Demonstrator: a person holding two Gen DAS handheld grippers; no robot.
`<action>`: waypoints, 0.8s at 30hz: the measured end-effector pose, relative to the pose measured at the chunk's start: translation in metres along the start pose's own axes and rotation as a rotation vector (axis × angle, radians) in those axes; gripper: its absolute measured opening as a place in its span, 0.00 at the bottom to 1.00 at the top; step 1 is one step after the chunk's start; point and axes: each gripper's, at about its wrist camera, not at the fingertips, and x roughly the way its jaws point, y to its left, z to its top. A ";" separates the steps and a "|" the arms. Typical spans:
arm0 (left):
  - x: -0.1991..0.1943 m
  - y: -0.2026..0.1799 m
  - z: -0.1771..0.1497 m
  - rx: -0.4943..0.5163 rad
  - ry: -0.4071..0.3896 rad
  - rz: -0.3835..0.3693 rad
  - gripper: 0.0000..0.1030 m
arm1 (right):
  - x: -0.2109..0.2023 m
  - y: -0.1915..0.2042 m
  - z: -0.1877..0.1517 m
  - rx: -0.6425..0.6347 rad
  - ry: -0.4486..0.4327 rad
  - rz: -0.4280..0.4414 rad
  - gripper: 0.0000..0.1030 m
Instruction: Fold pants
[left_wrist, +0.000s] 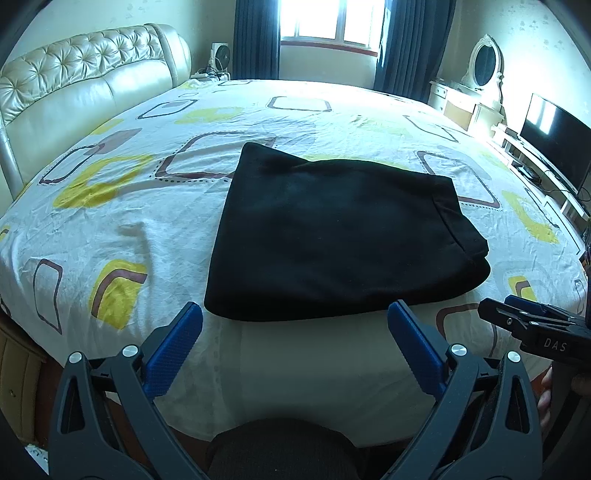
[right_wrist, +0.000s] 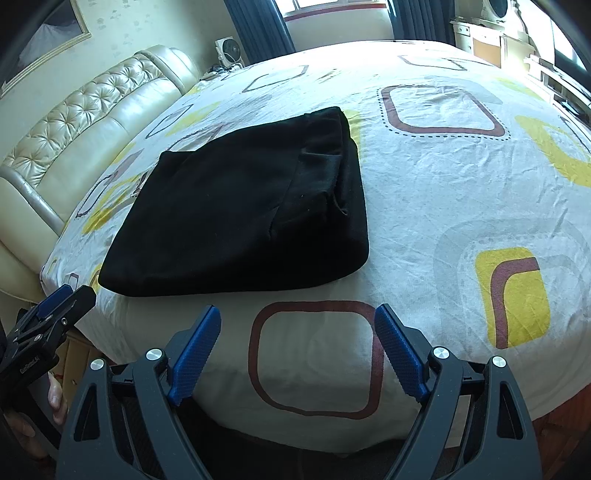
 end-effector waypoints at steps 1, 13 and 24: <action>0.000 0.000 0.000 0.000 -0.001 0.000 0.97 | 0.000 0.000 0.000 0.000 0.002 0.000 0.82; -0.001 -0.003 -0.001 0.001 0.004 -0.007 0.97 | 0.003 0.000 -0.002 0.001 0.015 0.000 0.82; -0.001 -0.006 0.001 0.016 0.007 0.011 0.97 | 0.004 0.002 -0.003 0.000 0.023 0.008 0.82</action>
